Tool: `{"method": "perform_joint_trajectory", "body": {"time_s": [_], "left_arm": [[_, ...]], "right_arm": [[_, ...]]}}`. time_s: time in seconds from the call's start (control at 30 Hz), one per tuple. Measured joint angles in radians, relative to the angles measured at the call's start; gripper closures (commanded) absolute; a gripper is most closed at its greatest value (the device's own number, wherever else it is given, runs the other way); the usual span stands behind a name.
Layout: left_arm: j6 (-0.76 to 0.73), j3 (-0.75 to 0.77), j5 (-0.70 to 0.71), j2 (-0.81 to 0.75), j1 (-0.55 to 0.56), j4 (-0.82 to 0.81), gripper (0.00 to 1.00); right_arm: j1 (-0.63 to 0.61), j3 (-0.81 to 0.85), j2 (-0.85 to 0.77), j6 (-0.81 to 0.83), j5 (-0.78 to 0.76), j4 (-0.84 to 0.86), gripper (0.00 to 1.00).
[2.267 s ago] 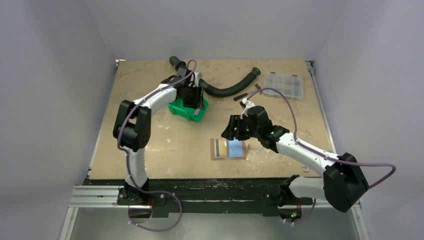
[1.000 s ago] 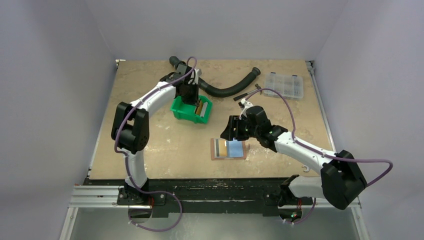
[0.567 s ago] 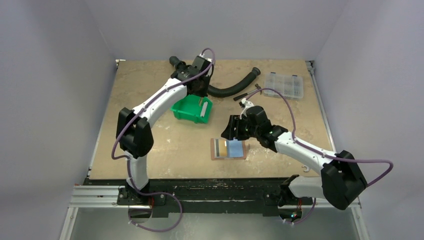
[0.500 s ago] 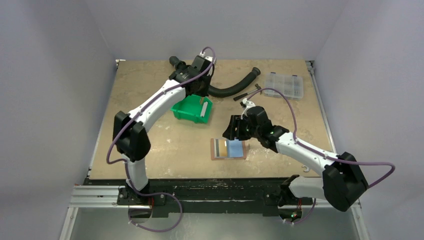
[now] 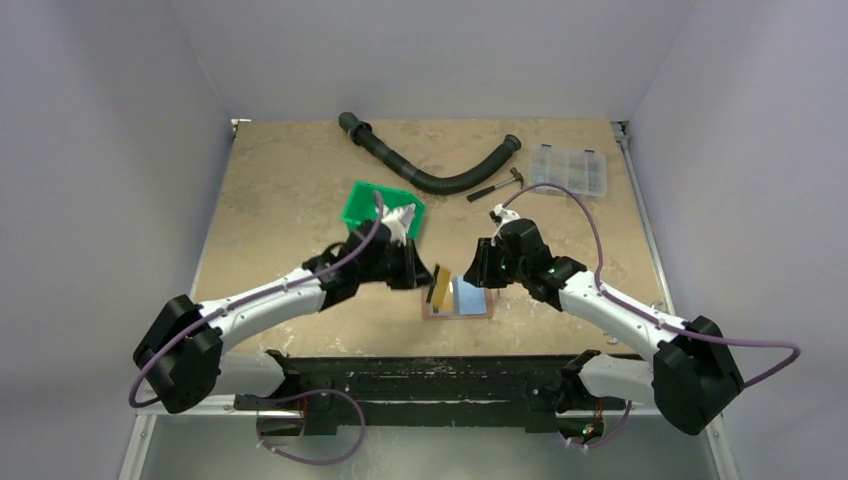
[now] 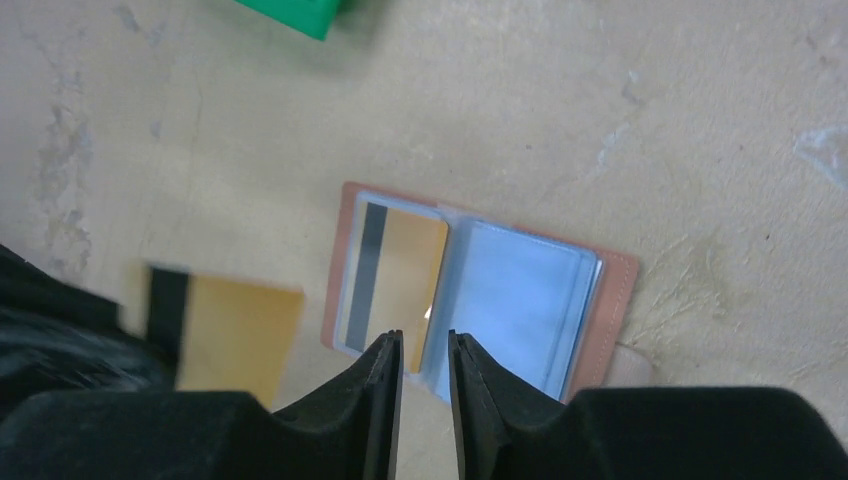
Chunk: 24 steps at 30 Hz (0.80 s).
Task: Put the credit cards into the card holder
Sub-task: Insert the credit card into the card holder.
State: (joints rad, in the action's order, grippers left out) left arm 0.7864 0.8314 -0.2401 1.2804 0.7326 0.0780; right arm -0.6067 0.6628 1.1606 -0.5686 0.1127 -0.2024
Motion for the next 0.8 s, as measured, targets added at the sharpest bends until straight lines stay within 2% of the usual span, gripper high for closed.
{"method": "perform_joint_trajectory", "body": {"time_s": [0.13, 0.33, 0.6, 0.8], "left_arm": [[0.118, -0.213, 0.004, 0.000, 0.095, -0.132, 1.00], [0.246, -0.340, -0.026, 0.085, 0.105, -0.422, 1.00], [0.269, -0.317, -0.034, 0.204, 0.105, -0.486, 1.00], [0.270, -0.311, -0.040, 0.254, 0.084, -0.488, 1.00]], "right_arm": [[0.021, -0.020, 0.052, -0.011, 0.014, 0.002, 0.72], [0.070, -0.067, 0.107, -0.026, 0.037, 0.011, 0.80], [0.097, -0.082, 0.202, -0.041, 0.040, 0.059, 0.92], [0.097, -0.082, 0.216, -0.053, 0.038, 0.082, 0.94]]}}
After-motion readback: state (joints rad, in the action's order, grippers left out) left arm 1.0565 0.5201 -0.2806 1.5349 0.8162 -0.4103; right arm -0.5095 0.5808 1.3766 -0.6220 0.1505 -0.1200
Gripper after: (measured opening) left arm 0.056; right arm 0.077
